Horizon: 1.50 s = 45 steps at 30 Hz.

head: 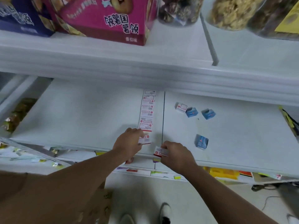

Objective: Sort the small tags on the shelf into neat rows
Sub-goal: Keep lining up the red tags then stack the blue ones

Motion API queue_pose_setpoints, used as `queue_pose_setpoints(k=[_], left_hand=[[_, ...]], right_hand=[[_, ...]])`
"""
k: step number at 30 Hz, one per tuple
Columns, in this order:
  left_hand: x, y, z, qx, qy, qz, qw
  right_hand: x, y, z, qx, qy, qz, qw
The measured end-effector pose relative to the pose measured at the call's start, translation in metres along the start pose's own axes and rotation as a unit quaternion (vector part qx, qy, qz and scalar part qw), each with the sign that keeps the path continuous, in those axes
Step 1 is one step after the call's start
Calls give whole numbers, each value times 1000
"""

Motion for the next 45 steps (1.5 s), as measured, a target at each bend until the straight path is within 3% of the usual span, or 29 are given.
queue_pose_setpoints(k=[10, 15, 22, 34, 37, 39, 42, 45], left_hand=[[29, 7, 17, 80, -50, -37, 995], [32, 36, -20, 14, -136, -87, 987], [37, 68, -56, -4, -126, -103, 987], [48, 50, -61, -8, -130, -108, 986], [48, 49, -63, -43, -148, -147, 977], [47, 51, -66, -111, -155, -223, 956], [49, 46, -67, -219, -124, -369, 895], [52, 30, -63, -250, -85, -459, 848]], right_hand=[[14, 4, 13, -3, -33, 6, 999], [22, 19, 20, -30, -34, -11, 999], [37, 46, 38, -67, -38, -49, 996], [59, 46, 50, -72, -97, -97, 988], [60, 43, 44, -71, -119, -64, 988], [57, 39, 35, -67, -161, -24, 984], [59, 24, 21, -15, -210, 140, 968], [64, 20, 14, 7, -219, 326, 920]])
Point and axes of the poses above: each hand's wrist, its own z-axis towards the middle knuckle, its own x-axis out of the palm, y = z × x, the point moved 6 cm from there along z, towards the middle knuckle, and after that the axes turned 7 degrees about -x, right-handed, at the moved point
